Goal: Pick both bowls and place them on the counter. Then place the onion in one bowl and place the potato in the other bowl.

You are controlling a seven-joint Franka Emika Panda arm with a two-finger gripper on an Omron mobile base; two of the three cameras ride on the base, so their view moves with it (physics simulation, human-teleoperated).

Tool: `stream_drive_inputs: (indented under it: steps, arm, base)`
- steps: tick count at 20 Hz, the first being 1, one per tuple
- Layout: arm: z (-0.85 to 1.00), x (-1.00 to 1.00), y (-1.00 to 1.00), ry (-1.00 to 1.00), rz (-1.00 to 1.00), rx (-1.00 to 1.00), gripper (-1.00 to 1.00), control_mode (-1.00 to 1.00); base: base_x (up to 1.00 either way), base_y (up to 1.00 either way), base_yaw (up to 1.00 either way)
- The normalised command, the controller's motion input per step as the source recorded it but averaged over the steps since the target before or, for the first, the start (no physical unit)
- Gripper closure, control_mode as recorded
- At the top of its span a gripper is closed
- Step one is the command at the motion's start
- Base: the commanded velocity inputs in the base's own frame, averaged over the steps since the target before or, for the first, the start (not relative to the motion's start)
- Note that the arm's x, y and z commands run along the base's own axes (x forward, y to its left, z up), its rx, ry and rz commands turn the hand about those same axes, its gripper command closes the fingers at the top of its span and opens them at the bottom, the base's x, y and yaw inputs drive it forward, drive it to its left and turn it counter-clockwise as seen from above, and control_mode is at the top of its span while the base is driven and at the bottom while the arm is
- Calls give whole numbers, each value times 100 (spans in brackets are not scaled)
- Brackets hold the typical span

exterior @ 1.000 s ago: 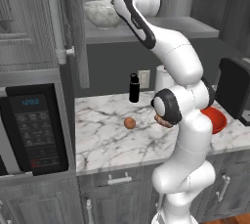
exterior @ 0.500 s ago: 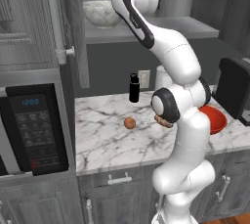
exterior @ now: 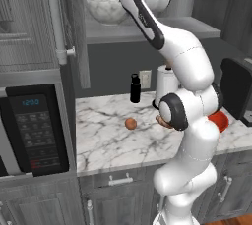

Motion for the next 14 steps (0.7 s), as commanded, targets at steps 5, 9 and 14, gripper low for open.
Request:
stream_drive_inputs:
  steps: [5,9,14]
  arm:
    - [-35,-81,-52,-29,0,11,100,-100]
    - [-41,-94,-49,-18,0,7,100,-100]
    - [-47,-100,-25,-8,2,0,100,-100]
  base:
    - [0,0,0]
    - [0,0,0]
    - [0,0,0]
